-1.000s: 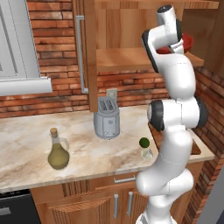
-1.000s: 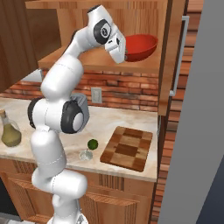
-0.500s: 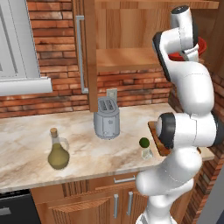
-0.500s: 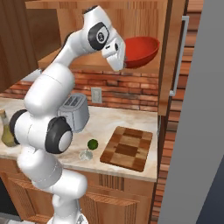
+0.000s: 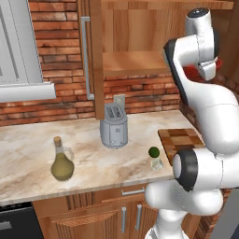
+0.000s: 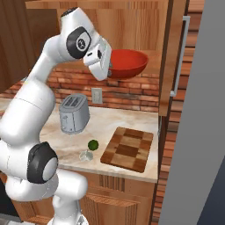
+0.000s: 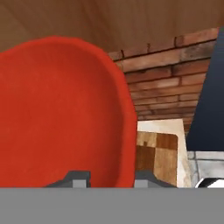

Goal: Open the cabinet. Place the bowl and condiment on the counter. Then place the lime and garlic on the cutting board.

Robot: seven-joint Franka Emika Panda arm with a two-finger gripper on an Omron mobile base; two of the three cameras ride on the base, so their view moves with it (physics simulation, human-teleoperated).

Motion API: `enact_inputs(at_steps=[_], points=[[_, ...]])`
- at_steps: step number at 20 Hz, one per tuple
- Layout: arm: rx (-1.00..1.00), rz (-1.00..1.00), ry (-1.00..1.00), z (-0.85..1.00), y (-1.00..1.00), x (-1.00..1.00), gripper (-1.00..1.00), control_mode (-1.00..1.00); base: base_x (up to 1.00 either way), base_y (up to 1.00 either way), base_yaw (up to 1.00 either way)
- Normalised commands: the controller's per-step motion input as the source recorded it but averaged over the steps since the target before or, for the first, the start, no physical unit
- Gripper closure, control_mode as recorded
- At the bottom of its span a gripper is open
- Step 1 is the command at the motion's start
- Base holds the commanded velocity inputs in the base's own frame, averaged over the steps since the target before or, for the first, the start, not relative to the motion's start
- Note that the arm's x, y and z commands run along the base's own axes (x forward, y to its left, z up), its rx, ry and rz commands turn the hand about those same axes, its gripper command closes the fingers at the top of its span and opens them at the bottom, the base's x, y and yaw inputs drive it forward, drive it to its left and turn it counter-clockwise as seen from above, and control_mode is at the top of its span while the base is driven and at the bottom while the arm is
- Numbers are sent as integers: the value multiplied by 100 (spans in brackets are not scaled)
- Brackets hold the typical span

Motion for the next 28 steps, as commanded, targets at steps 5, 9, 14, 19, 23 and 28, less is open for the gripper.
enact_inputs(at_steps=[5,9,14,19,23,28], points=[[18,11,-27,0,96,-12,100,-100,0,0,0],[20,14,-32,0,44,-62,100,-100,0,0,0],[22,21,-30,2,-2,-100,100,-100,0,0,0],[18,15,-15,0,1,-92,100,-100,0,0,0],[12,15,-7,-9,13,-67,100,-100,0,0,0],[9,13,-2,-19,25,-41,100,-100,0,0,0]])
